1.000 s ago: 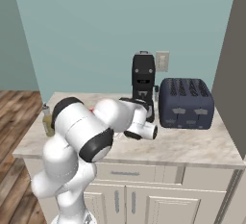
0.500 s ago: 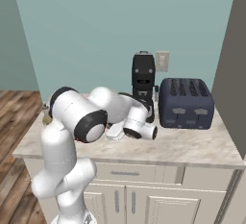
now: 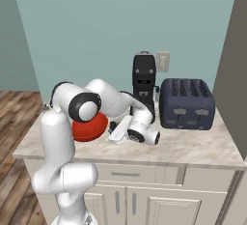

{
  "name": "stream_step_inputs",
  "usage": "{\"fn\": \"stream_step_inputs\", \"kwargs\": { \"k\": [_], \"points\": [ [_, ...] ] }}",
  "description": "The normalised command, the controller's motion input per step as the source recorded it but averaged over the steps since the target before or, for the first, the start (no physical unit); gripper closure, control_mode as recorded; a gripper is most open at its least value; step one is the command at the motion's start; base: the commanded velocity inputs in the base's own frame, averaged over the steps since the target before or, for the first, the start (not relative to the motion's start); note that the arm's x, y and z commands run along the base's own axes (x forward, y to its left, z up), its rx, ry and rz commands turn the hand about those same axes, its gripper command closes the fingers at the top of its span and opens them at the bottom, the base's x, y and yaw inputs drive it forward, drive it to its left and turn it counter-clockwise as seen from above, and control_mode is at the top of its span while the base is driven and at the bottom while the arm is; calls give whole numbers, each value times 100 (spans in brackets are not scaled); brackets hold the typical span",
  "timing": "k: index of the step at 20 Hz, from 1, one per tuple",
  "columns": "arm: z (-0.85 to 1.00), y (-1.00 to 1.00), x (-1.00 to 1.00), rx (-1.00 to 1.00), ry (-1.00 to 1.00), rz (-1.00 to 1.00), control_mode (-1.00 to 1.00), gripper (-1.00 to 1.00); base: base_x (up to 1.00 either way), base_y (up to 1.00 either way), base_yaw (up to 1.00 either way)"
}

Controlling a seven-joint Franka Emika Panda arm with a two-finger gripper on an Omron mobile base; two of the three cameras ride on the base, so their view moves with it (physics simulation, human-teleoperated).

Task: Retrieve the bottle and the shaker from the cabinet and place them next to the mixing bowl on the counter. Then add garlic from the fridge to the mixing bowl.

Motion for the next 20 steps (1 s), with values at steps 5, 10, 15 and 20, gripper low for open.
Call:
{"fn": "stream_step_inputs", "kwargs": {
  "k": [5,10,15,20],
  "points": [
    [-19,-28,0,0,0,-5,-100,100,0,0,0],
    [-15,-15,0,0,0,-4,-100,100,0,0,0],
    [-17,0,0,0,0,0,-100,100,0,0,0],
    [-2,0,0,0,0,0,-100,100,0,0,0]
  ]
}}
